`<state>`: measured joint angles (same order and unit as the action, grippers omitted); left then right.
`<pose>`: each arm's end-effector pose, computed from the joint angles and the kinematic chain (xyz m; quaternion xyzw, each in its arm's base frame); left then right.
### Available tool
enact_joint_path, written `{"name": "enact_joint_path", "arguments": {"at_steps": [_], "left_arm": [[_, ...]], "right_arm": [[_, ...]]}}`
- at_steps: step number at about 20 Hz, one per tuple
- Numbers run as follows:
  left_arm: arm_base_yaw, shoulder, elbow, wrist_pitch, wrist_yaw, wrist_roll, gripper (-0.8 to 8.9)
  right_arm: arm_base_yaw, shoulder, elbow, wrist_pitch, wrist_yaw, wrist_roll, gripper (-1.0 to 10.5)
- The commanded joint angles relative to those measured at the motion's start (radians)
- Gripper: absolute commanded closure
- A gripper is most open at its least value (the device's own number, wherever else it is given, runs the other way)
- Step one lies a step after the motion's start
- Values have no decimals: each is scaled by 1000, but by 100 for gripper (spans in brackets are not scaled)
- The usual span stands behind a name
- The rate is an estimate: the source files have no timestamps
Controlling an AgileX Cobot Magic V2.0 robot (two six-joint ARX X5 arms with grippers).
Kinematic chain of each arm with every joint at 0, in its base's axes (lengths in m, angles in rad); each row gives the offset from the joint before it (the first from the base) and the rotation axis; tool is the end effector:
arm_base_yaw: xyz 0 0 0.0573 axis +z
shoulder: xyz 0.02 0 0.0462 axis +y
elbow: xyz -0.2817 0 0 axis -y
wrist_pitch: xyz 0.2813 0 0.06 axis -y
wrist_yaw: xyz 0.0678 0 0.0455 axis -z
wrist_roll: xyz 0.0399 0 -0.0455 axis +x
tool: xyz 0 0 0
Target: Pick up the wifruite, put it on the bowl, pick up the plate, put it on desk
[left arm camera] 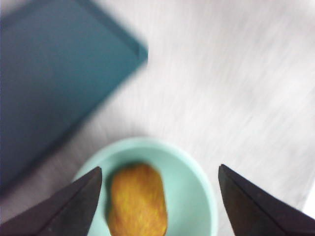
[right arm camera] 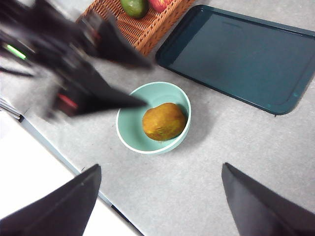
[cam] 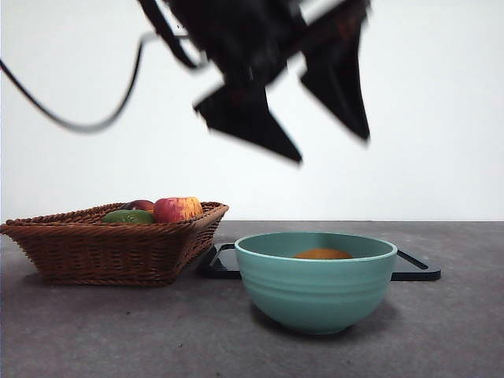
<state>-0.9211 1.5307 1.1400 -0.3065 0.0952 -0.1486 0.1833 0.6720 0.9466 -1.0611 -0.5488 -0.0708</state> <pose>0.2233 -0.3002 0.2643 0.0758 0.3460 -0.4328 0.8290 0.1201 0.0434 0.3408 0.0391 0.3649 0.3437 0.8644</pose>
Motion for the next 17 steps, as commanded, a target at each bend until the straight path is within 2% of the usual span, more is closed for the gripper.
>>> {"name": "enact_joint_path", "arguments": {"at_steps": [1,8,12,15,17], "left_arm": [[18,-83,21,-26,-2,-29,439],[202,-365,12,-206,-3,-29,440],[296,-502,-89,-254,10,-29,440],[319,-605,-203,-270,76,-37,439],[319,-651,-259,-300,162,-32,439]], "right_arm": [[4,6,19,5,-1,11,555],[4,6,19,5,0,11,555],[4,6,19,5,0,11,555],[4,6,19,5,0,11,555],[4,6,19,5,0,11,555]]}}
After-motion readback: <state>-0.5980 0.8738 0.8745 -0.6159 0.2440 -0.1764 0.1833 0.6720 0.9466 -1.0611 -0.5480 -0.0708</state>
